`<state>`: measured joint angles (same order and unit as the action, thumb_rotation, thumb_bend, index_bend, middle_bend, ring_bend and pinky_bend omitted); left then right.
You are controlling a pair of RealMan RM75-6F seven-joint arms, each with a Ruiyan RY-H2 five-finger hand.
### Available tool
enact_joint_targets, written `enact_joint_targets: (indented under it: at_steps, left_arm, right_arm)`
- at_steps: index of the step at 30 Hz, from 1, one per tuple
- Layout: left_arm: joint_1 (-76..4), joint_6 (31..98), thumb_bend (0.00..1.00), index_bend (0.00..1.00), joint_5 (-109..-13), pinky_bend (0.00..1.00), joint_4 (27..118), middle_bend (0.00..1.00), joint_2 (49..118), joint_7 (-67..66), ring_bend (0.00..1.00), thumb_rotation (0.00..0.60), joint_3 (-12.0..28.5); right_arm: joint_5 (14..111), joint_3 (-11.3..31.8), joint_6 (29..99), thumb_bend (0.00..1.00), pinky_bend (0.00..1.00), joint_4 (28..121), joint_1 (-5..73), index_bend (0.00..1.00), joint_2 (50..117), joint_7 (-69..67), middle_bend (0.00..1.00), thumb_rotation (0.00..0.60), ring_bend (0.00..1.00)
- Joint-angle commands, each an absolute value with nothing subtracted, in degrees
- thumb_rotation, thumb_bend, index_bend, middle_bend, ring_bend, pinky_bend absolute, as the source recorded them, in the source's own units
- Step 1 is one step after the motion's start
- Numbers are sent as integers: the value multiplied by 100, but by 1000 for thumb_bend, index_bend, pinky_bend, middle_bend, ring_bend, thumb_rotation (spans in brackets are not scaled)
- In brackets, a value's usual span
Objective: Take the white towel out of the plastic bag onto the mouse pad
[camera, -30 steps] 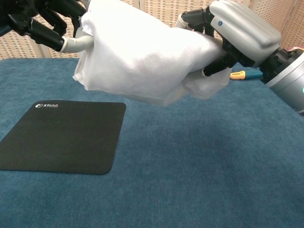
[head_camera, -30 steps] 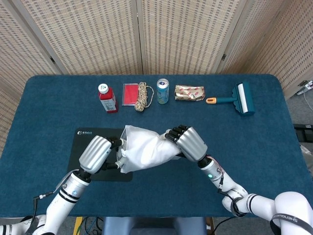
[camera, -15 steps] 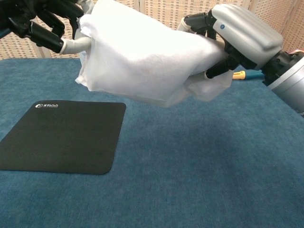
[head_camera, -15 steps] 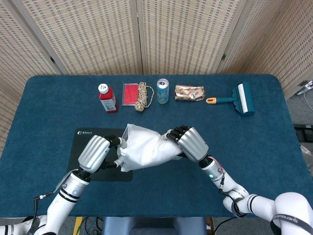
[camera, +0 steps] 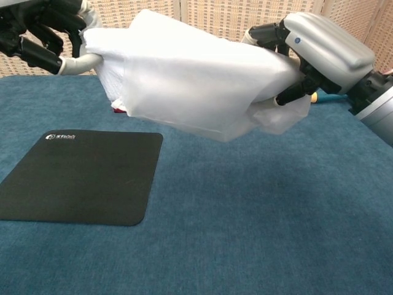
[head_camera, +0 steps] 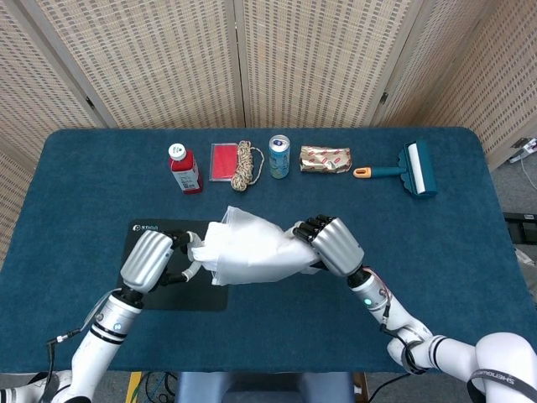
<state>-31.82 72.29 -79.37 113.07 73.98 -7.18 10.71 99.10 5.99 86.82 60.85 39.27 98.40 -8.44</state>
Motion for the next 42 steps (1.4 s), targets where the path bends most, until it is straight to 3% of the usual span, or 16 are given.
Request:
enact_joint_targets:
  at_steps: [1, 14, 16, 18, 21, 23, 27, 33, 36, 38, 40, 42]
  left_arm:
    - [-3132, 7256, 783, 786, -7919, 821, 11260, 534, 7363, -653, 566, 600, 1052]
    - [-2960, 7317, 782, 788, -7908, 821, 11055, 537, 7298, -383, 569, 600, 995]
    - [-2946, 7308, 783, 788, -7914, 821, 11044, 538, 7296, -363, 569, 600, 981]
    - [-2939, 7291, 783, 788, -7934, 821, 11031, 538, 7300, -363, 569, 600, 960]
    - [-2933, 7276, 783, 788, -7964, 821, 11019, 538, 7316, -381, 569, 600, 936]
    - [-2928, 7270, 783, 788, -7968, 821, 11015, 538, 7330, -384, 569, 600, 930]
    - [-2931, 7224, 783, 788, -7943, 821, 11002, 538, 7363, -409, 570, 600, 918]
    - [-2961, 7066, 783, 788, -7922, 821, 10921, 538, 7509, -537, 570, 600, 803]
    - [-2965, 7009, 783, 788, -7926, 821, 10847, 538, 7605, -619, 570, 600, 733]
    - [-2960, 6989, 783, 788, -7928, 821, 10817, 538, 7649, -646, 570, 600, 701]
    - [-2951, 6989, 783, 789, -7941, 821, 10795, 538, 7668, -664, 570, 600, 684]
    - [-2938, 7000, 783, 789, -7947, 821, 10783, 538, 7682, -661, 570, 600, 681]
  right_arm:
    - [9893, 587, 8661, 617, 723, 6068, 3912, 504, 9835, -872, 643, 600, 613]
    - [9763, 468, 8360, 571, 723, 5940, 3851, 504, 9849, -1118, 606, 600, 583]
    - [9735, 433, 8273, 497, 722, 5921, 3839, 504, 9833, -1146, 577, 600, 556]
    - [9686, 384, 8123, 318, 692, 5935, 3827, 494, 9788, -1157, 508, 600, 496]
    - [9567, 329, 7836, 87, 587, 6024, 3814, 399, 9691, -1133, 397, 600, 391]
    - [9483, 307, 7659, 6, 504, 6100, 3807, 303, 9622, -1097, 317, 600, 312]
    - [9286, 276, 7278, 0, 397, 6268, 3790, 146, 9461, -1007, 187, 600, 194]
    - [9096, 280, 6942, 0, 370, 6421, 3781, 4, 9353, -974, 102, 600, 143]
    - [9024, 307, 6883, 0, 370, 6458, 3757, 0, 9336, -901, 115, 600, 143]
    - [8942, 354, 6866, 0, 375, 6476, 3728, 7, 9330, -774, 183, 600, 163]
    - [8902, 394, 6885, 0, 425, 6466, 3706, 46, 9328, -634, 281, 600, 243]
    - [8862, 428, 6874, 0, 572, 6474, 3697, 124, 9317, -513, 460, 600, 433]
